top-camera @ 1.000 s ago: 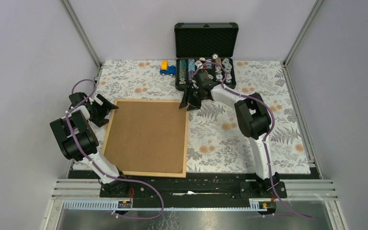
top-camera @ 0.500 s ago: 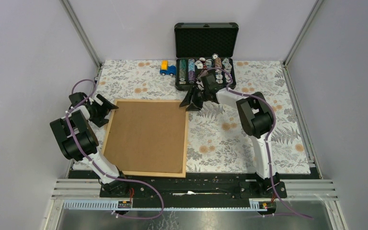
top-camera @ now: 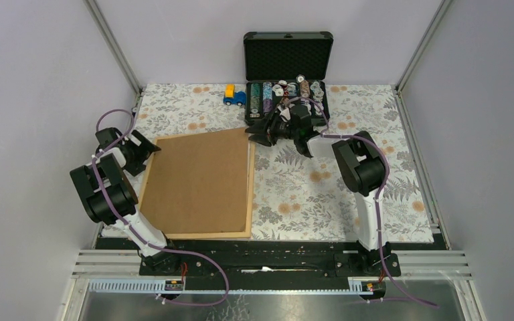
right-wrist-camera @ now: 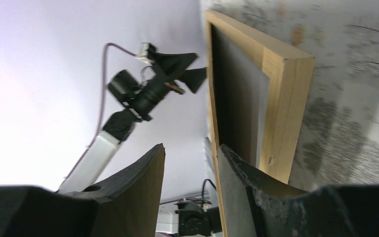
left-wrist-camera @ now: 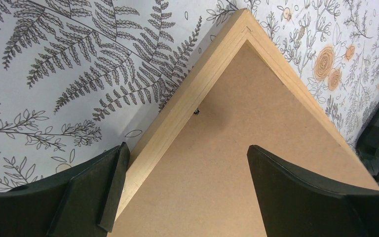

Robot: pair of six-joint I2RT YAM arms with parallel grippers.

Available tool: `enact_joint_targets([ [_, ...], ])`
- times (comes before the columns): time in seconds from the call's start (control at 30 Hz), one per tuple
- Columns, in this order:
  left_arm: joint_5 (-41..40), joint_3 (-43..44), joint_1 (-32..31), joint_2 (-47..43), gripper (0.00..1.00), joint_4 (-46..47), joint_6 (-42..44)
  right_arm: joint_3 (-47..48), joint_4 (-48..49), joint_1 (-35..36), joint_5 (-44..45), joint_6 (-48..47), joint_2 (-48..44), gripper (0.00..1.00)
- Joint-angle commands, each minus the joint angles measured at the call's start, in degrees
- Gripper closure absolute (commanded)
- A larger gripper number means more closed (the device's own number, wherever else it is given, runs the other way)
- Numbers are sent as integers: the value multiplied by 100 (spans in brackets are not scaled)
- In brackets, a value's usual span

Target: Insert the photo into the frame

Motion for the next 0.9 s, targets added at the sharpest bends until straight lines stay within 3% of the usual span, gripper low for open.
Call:
enact_joint_targets([
  [0.0,331,-437,-381,332,1,-896,-171,-9,2856,427,-497,1377,-161,50],
  [0.37,431,-684,-621,158,1,-681,-381,-102,4071,545,249,1655,361,49],
  [0.67,1051,-1378,-644,-124,1,-85,-847,-243,5023,598,644,1711,769,49],
  [0.87,1446,-1782,-650,-314,2,248,-1147,-163,5053,658,596,1883,969,51],
])
